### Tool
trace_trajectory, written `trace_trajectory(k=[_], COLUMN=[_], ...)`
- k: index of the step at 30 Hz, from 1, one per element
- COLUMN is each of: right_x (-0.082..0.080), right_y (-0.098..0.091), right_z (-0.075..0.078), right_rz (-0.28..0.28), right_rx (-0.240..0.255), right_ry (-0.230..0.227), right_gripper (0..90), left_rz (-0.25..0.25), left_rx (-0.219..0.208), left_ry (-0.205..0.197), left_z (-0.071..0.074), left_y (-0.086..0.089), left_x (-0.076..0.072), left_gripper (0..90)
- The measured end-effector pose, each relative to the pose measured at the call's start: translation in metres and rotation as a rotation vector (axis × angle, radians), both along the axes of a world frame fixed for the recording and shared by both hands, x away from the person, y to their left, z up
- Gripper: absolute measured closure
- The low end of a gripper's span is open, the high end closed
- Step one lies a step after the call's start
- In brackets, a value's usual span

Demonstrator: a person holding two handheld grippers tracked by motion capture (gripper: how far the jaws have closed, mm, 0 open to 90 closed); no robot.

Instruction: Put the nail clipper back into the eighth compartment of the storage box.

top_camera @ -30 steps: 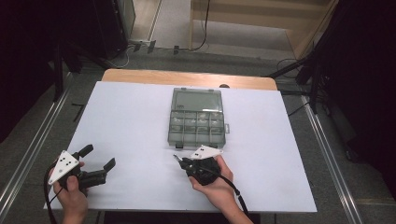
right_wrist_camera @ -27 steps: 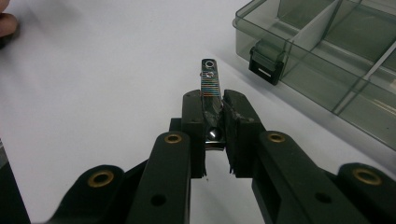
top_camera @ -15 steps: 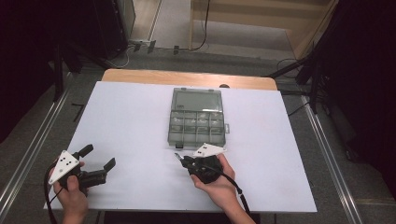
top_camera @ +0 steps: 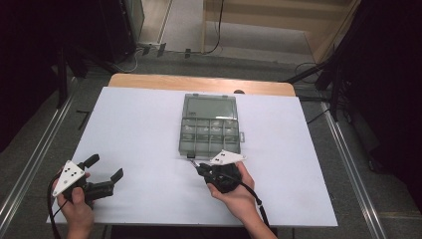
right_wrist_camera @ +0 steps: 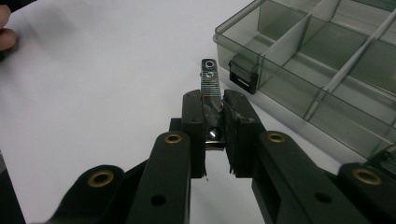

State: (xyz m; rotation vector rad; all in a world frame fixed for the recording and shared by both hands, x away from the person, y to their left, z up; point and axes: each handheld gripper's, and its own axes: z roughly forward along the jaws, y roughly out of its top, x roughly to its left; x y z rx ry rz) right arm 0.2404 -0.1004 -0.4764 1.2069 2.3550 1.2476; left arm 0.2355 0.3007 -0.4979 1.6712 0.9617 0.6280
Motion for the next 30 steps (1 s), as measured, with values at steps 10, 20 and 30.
trace_trajectory(k=[10,20,30], right_x=[0.004,0.007,0.01], right_y=[-0.009,-0.02,-0.03], right_z=[0.003,0.007,0.011], right_rz=[-0.022,-0.047,-0.078], right_rx=[0.01,0.02,0.029], right_ry=[-0.001,-0.01,-0.024], right_gripper=[81.3,81.3,81.3], left_rz=[-0.001,-0.002,-0.007], left_rx=[0.0,0.001,0.005], left_ry=[0.001,0.0,0.0], left_z=[0.0,0.0,0.0], left_y=[0.0,0.0,0.0], left_x=[0.0,0.0,0.0], left_gripper=[2.2,2.2,2.2])
